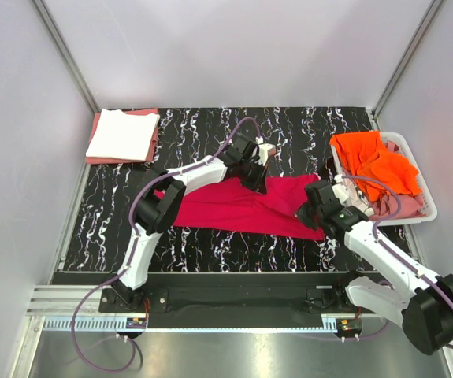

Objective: Fold and stack the t-shirts

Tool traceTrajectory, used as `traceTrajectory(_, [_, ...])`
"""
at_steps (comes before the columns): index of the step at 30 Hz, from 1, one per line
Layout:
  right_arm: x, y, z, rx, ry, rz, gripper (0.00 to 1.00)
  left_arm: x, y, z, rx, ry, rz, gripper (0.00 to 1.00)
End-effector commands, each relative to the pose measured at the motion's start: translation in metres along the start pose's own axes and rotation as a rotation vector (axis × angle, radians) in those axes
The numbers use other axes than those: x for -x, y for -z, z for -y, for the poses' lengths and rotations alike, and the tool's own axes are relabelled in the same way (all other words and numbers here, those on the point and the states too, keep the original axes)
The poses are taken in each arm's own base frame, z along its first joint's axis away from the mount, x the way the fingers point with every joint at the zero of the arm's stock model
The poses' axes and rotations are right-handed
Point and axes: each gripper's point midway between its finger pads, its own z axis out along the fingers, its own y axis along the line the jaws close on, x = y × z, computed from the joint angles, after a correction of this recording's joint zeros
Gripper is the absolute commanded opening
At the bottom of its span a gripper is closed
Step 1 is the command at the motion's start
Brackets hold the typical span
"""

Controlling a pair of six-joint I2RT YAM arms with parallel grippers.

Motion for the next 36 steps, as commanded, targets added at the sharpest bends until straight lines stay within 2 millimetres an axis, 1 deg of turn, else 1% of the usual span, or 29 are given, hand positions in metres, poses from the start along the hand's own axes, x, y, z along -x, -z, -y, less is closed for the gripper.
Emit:
traceTrajectory(1, [0.010, 0.008, -0.014, -0.007, -0.017, 0.065, 0.00, 0.018, 0.012, 0.013, -0.023, -0.051, 0.056, 0.00])
traceTrajectory(2, [0.007, 0.011, -0.017, 0.001, -0.008, 0.064, 0.00, 0.018, 0.013, 0.014, -0.024, -0.053, 0.059, 0.00])
traceTrajectory(7, [0.005, 0.014, -0.018, -0.013, -0.009, 0.079, 0.00, 0.014, 0.011, 0.013, -0.029, -0.052, 0.049, 0.00])
traceTrajectory(8, [0.000, 0.013, -0.018, -0.013, 0.000, 0.069, 0.00, 0.015, 0.011, 0.013, -0.030, -0.053, 0.052, 0.00])
traceTrajectory(13, [-0.010, 0.012, -0.016, -0.034, 0.001, 0.071, 0.00, 0.014, 0.015, 0.014, -0.027, -0.060, 0.054, 0.00])
traceTrajectory(18, [-0.011, 0.014, -0.017, -0.039, 0.002, 0.093, 0.00, 0.013, 0.016, 0.014, -0.023, -0.060, 0.052, 0.00])
traceTrajectory(27, [-0.024, 0.014, -0.013, -0.055, -0.010, 0.100, 0.00, 0.011, 0.017, 0.014, -0.023, -0.054, 0.049, 0.00])
traceTrajectory(29, [-0.027, 0.016, -0.017, -0.044, -0.019, 0.098, 0.00, 0.012, 0.018, 0.014, -0.020, -0.055, 0.053, 0.00])
traceTrajectory(32, [-0.029, 0.016, -0.021, -0.040, -0.022, 0.103, 0.00, 0.012, 0.019, 0.014, -0.019, -0.056, 0.054, 0.00])
traceTrajectory(35, [-0.029, 0.012, -0.015, -0.062, -0.006, 0.118, 0.00, 0.014, 0.020, 0.014, -0.013, -0.055, 0.060, 0.00])
traceTrajectory(36, [-0.023, 0.011, -0.011, -0.076, 0.005, 0.157, 0.00, 0.014, 0.020, 0.014, -0.011, -0.049, 0.059, 0.00])
